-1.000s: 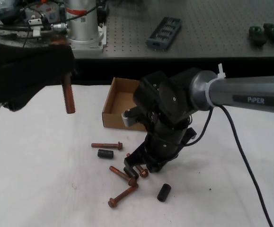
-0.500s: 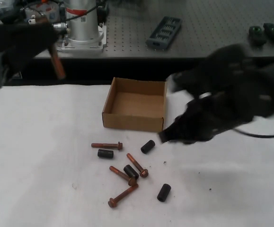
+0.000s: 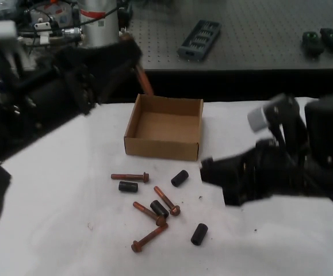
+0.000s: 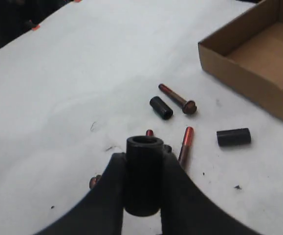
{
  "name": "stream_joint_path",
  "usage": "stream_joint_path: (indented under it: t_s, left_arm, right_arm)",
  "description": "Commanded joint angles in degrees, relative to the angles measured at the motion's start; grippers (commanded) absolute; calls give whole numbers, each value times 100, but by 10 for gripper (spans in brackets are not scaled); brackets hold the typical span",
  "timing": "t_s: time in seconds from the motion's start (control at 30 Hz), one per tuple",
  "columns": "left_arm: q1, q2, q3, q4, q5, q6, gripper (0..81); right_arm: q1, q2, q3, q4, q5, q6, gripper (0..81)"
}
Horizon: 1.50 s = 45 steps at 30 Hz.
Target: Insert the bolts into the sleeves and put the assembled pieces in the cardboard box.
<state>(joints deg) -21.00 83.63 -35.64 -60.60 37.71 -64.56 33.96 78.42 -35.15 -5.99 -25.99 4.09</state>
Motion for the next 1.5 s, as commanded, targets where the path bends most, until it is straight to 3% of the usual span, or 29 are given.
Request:
stream_joint_path:
  t_s: [0.0,0.27,0.57,0.83,1.1,1.47]
  left_arm:
    - [-138,108,-35,-12,113,116,6]
    - [-353,173,-35,1669,375,1424,6]
    - [-370,173,-35,2166,375,1734,6]
    - [-418,410,-35,2106,605,2231,6]
    - [-663,656,-35,1344,460,2430,6]
    - [-675,723,-35,1210,233,2430,6]
  right_arm:
    - [-27,-35,273,-258,-116,-23,49]
    - [-13,-35,353,-517,-460,-23,49]
    - [63,-35,353,-513,-853,-23,49]
    - [416,-35,353,-513,-998,-23,49]
    - [422,-35,353,-513,-1188,-23,49]
    - [422,-35,353,-573,-1256,-11,49]
